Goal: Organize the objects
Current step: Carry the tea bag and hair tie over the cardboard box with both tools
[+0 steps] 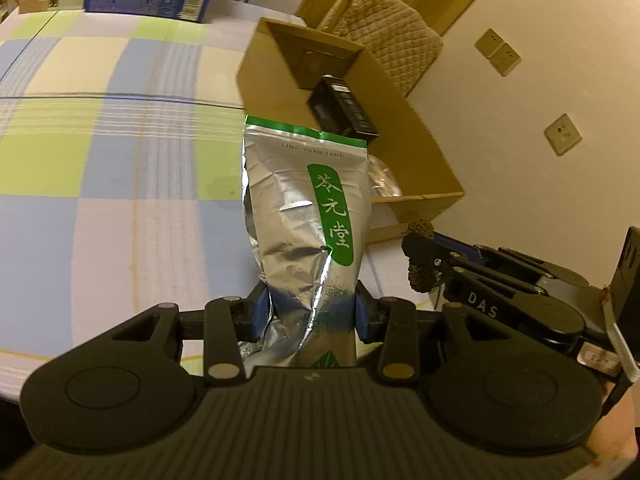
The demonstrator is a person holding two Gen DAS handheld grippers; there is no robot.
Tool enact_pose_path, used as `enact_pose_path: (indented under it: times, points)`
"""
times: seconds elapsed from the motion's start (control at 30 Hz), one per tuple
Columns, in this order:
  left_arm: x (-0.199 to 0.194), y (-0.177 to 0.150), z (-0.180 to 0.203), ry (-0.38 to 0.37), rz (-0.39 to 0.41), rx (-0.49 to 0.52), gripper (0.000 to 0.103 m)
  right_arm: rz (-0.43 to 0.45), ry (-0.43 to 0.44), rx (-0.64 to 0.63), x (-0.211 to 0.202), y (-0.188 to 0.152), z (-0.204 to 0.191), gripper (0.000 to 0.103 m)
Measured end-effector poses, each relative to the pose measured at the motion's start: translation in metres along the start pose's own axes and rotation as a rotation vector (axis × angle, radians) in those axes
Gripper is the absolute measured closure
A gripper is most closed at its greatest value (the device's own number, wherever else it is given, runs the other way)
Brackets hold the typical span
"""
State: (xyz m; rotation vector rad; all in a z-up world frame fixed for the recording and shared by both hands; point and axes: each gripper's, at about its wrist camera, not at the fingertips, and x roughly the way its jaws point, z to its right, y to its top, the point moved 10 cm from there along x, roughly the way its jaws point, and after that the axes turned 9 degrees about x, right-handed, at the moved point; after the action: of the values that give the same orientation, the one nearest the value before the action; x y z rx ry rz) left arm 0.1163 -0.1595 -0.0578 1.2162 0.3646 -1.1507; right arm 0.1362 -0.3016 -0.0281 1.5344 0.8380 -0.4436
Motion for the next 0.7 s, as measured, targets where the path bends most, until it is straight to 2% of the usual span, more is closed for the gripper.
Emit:
enact_pose_path:
  times: [0.37,0.7]
  points:
    - [0.012,0.011,0.039,-0.049,-0.006,0.005,0.068,0.031,-0.042,0.038,-0.021,0.009,0.043,0.088]
    - [0.025,0.038,0.062,-0.062,0.014,-0.003,0.068,0.061,-0.066,0.024,-0.024,0.032,0.065,0.088]
